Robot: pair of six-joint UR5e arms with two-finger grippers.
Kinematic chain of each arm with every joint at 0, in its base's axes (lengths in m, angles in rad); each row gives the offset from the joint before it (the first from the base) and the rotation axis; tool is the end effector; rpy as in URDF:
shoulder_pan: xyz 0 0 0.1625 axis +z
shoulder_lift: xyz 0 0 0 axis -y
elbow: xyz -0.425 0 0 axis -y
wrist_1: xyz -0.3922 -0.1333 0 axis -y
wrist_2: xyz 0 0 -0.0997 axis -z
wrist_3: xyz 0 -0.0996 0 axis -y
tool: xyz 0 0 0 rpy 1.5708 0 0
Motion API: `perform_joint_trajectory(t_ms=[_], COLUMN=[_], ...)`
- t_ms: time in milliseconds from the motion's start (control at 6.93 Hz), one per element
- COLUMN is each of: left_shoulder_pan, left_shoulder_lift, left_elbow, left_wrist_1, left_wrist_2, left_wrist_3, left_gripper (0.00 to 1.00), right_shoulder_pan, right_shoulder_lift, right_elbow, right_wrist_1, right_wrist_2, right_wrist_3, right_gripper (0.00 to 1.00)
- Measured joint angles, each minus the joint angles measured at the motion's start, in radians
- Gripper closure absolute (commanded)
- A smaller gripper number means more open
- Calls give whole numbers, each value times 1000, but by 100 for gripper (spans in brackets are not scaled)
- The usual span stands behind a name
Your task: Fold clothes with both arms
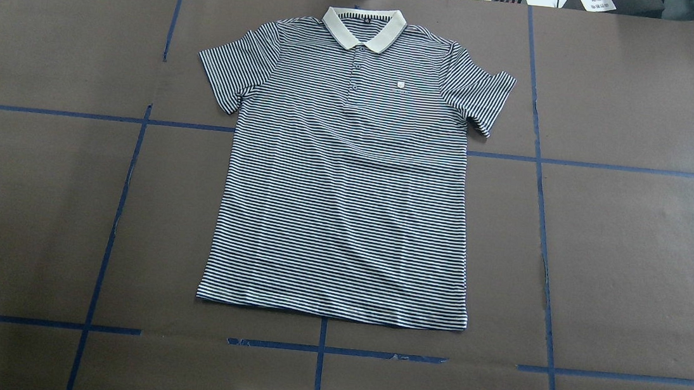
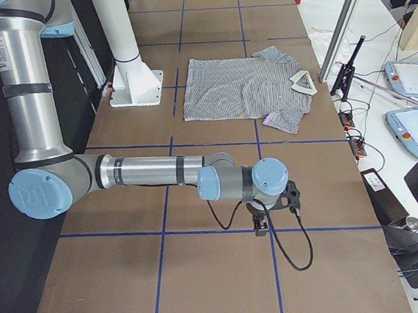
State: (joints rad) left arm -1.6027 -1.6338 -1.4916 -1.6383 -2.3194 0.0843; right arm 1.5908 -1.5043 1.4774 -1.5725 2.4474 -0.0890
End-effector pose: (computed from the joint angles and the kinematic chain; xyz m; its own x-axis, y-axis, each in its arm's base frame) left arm -0.0821 -0.5199 0.6608 0.7335 0.0955 -0.6730 -0.0300 0.9937 0.1083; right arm 0.0671 -0.5169 0.6637 0.6384 -0.0542 0.7678 0.0369 0.9985 0.0398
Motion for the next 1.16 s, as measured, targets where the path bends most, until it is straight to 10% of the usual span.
perform_joint_trajectory(t_ms=[722,1155], left_shoulder_pan=[1,16], left_shoulder_lift=[-17,-45], left_elbow=[-21,-77], left_wrist_1=[-2,-191], left_wrist_2=[0,-18], left_wrist_3=[-1,-8], left_gripper=[0,0], right_shoulder_pan=[-9,-136], right_shoulder_lift=[52,144], right_elbow=[-3,-83], right_wrist_1=[32,358], right_wrist_2=[-39,-64], right_wrist_3=[15,66], right_gripper=[0,0])
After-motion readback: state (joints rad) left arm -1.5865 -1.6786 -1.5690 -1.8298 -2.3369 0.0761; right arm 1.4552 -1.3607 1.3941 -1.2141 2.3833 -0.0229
